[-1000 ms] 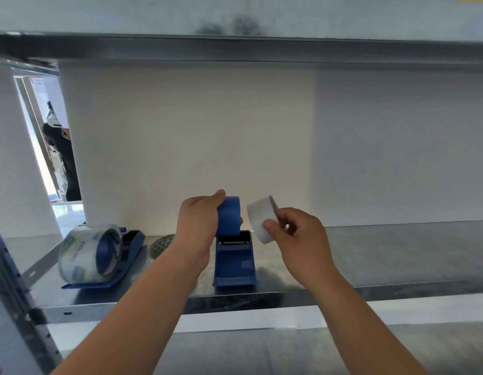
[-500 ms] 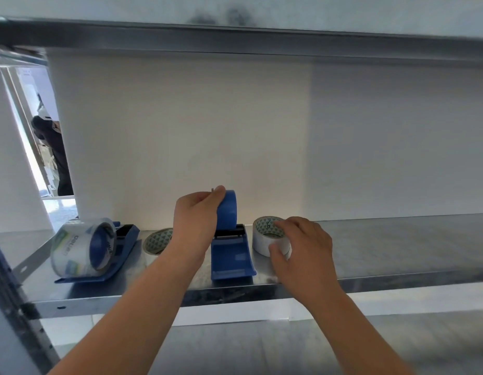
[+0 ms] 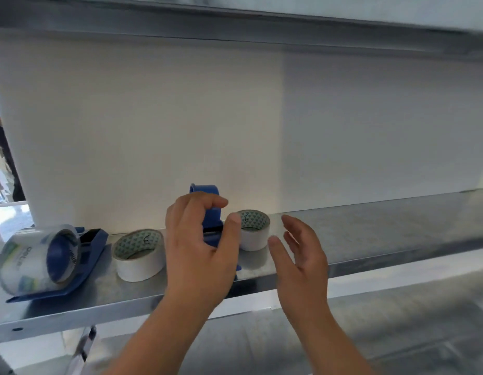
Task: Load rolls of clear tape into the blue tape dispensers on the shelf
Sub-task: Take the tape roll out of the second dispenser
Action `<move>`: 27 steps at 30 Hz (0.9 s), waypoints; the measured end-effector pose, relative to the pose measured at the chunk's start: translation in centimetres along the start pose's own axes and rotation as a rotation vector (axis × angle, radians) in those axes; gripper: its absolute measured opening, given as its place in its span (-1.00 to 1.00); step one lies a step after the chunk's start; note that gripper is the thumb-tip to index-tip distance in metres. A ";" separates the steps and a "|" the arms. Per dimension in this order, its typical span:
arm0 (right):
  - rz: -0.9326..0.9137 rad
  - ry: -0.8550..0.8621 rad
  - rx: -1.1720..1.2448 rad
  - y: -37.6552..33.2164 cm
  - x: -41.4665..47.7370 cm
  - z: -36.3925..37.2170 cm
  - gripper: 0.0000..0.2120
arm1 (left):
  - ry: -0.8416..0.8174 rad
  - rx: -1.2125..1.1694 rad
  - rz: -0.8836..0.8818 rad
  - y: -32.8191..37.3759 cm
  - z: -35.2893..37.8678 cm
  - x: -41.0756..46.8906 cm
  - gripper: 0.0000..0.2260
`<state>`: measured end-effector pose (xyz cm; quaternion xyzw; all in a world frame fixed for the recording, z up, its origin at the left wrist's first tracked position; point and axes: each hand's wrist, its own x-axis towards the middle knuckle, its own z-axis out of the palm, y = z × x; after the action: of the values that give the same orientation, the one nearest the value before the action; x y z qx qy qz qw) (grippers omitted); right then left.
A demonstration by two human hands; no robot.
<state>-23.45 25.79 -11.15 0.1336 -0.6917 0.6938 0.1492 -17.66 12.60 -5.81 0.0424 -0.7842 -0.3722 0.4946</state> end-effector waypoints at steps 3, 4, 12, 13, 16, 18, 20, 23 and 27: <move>0.070 0.025 0.151 -0.7 -0.4 -1.1 -0.67 | 0.029 0.070 0.277 1.7 1.0 -0.9 -0.86; 0.082 0.005 0.176 -1.2 -0.4 -1.2 -0.67 | 0.062 0.097 0.341 1.9 1.1 -0.9 -0.84; 0.144 -0.096 -0.068 -0.6 -0.5 -2.6 -0.55 | 0.011 0.326 0.099 -0.4 2.9 0.4 -0.76; 0.133 -0.107 -0.126 -0.4 -0.6 -2.4 -0.54 | 0.015 0.305 0.087 -0.8 2.7 0.6 -0.75; 0.074 -0.129 -0.196 -0.3 -0.9 -2.0 -0.61 | 0.030 0.235 0.125 -1.8 2.5 0.7 -0.73; 0.066 -0.123 -0.198 -0.3 -1.0 -1.7 -0.66 | 0.047 0.180 0.141 -1.9 2.1 0.7 -0.65; 0.073 -0.112 -0.181 -0.2 -1.1 -1.4 -0.70 | 0.039 0.138 0.125 -2.0 1.5 0.8 -0.55; 0.083 -0.109 -0.153 -0.5 -1.3 -0.5 -0.74 | 0.040 0.111 0.127 -2.4 0.4 1.1 -0.50; 0.051 -0.232 -0.128 -0.9 -1.8 1.1 -0.76 | 0.083 0.067 0.146 -3.2 -0.5 1.5 -0.46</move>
<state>-21.43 24.59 -11.01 0.1856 -0.7503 0.6318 0.0589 -19.04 9.37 -6.61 0.0174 -0.7760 -0.3066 0.5509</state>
